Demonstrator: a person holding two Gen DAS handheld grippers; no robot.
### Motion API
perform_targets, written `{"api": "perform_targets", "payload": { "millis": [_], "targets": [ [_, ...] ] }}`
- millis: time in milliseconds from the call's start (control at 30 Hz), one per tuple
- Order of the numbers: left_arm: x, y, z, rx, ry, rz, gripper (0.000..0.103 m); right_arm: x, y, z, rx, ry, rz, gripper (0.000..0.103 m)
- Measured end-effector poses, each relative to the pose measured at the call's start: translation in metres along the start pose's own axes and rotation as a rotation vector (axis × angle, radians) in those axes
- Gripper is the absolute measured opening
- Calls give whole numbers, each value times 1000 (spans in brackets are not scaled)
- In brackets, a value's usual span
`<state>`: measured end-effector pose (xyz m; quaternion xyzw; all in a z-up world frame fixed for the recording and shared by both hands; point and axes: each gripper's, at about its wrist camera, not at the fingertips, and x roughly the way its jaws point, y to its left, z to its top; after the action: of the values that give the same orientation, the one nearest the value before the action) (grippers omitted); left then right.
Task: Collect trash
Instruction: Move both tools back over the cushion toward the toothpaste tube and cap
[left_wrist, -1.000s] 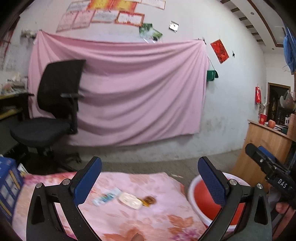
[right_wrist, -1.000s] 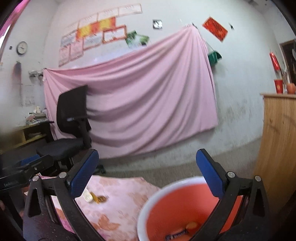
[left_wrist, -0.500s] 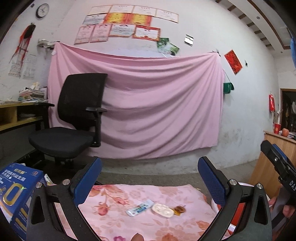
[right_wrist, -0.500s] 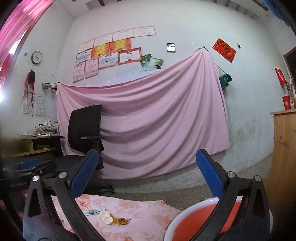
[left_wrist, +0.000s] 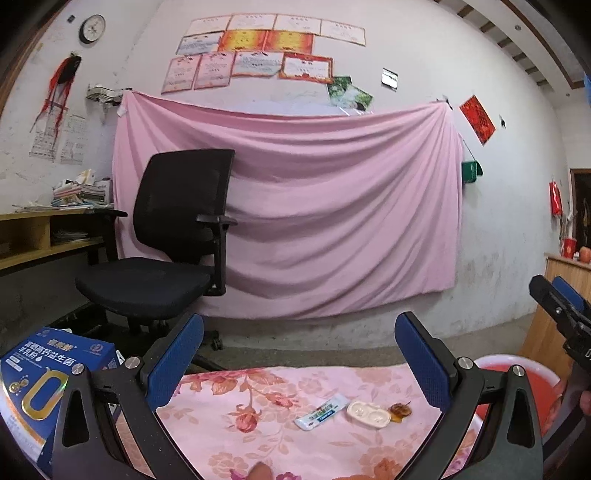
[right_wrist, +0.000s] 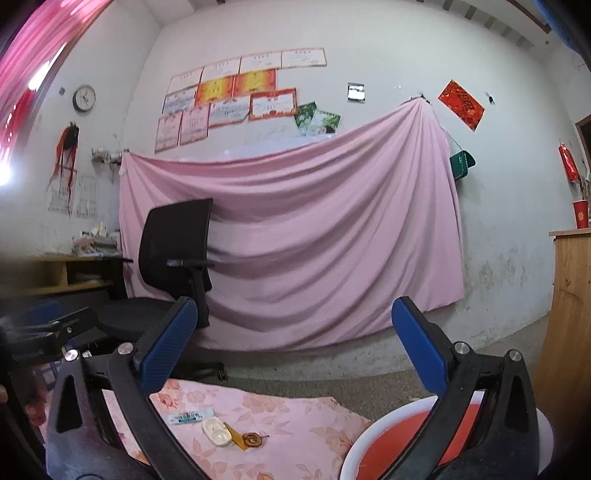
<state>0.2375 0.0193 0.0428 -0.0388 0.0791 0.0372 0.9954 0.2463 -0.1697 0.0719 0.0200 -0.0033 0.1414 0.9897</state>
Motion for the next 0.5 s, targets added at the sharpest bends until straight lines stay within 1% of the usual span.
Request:
{"api": "perform_targets", "payload": {
  "millis": [100, 233, 333, 433, 500],
  "targets": [
    [14, 5, -5, -5, 50, -25, 102, 12, 4, -6, -28, 52, -4, 103],
    [33, 9, -11, -1, 124, -45, 102, 28, 6, -13, -26, 118, 10, 103],
    [52, 12, -18, 6, 206, -63, 101, 41, 9, -20, -30, 174, 16, 103],
    [71, 14, -26, 7, 291, -78, 101, 56, 11, -28, -20, 253, 36, 103],
    [81, 14, -32, 12, 341, -89, 101, 68, 13, -35, -20, 322, 44, 103]
  ]
}}
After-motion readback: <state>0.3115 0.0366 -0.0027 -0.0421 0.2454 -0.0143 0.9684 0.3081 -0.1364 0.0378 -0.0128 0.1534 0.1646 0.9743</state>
